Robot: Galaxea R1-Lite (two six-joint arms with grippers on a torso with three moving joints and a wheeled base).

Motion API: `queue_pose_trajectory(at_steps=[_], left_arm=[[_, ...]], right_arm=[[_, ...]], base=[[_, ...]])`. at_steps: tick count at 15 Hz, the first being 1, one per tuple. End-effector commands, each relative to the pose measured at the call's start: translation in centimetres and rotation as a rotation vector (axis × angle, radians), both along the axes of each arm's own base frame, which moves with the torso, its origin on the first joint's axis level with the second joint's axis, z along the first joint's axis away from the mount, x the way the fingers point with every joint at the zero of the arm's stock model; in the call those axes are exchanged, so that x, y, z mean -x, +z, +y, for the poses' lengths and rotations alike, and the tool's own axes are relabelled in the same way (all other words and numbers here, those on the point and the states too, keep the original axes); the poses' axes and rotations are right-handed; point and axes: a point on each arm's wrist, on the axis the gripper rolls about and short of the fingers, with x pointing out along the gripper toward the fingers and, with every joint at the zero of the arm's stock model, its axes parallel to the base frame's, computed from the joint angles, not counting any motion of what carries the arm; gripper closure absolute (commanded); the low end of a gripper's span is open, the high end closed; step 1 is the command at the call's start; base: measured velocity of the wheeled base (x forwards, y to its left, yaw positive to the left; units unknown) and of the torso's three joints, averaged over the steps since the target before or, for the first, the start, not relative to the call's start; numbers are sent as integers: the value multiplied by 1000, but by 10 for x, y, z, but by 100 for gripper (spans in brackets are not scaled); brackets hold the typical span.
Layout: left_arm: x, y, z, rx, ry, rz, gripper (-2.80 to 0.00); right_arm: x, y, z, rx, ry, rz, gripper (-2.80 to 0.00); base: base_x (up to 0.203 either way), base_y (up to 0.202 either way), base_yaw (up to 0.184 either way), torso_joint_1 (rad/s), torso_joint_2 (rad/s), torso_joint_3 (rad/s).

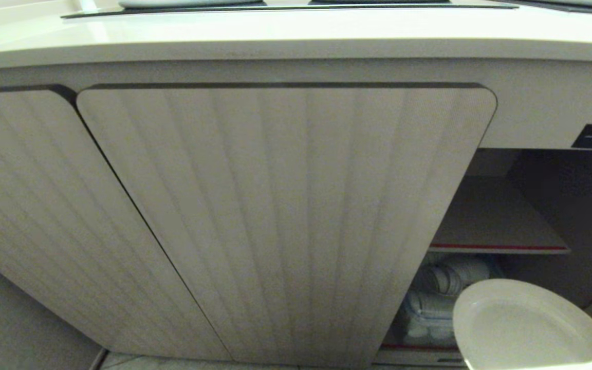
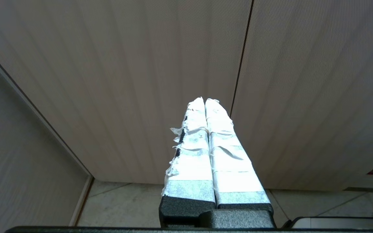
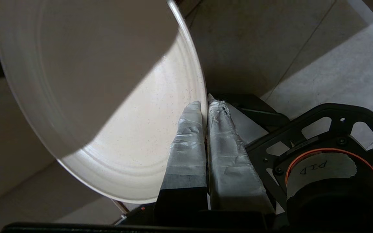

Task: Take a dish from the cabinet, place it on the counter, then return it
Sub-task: Put it back into the cabinet

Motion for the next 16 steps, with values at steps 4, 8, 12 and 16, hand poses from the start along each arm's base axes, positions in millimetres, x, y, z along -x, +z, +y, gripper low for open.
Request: queue_pose_trajectory(at_steps=[4, 8, 12, 16], left_arm=[[0, 0, 0, 1, 0, 0, 0], [0, 0, 0, 1, 0, 0, 0], [0, 0, 0, 1, 0, 0, 0], [0, 0, 0, 1, 0, 0, 0]], right_arm=[[-19, 2, -6, -7, -44, 22, 0], [-37, 2, -12, -3, -79, -23, 0], [-47, -1, -16, -8, -100, -13, 0], [-60, -5, -19, -14, -108, -2, 0]], base=[[0, 0, 0, 0, 0, 0], [0, 0, 0, 0, 0, 0], [0, 0, 0, 0, 0, 0], [0, 0, 0, 0, 0, 0]])
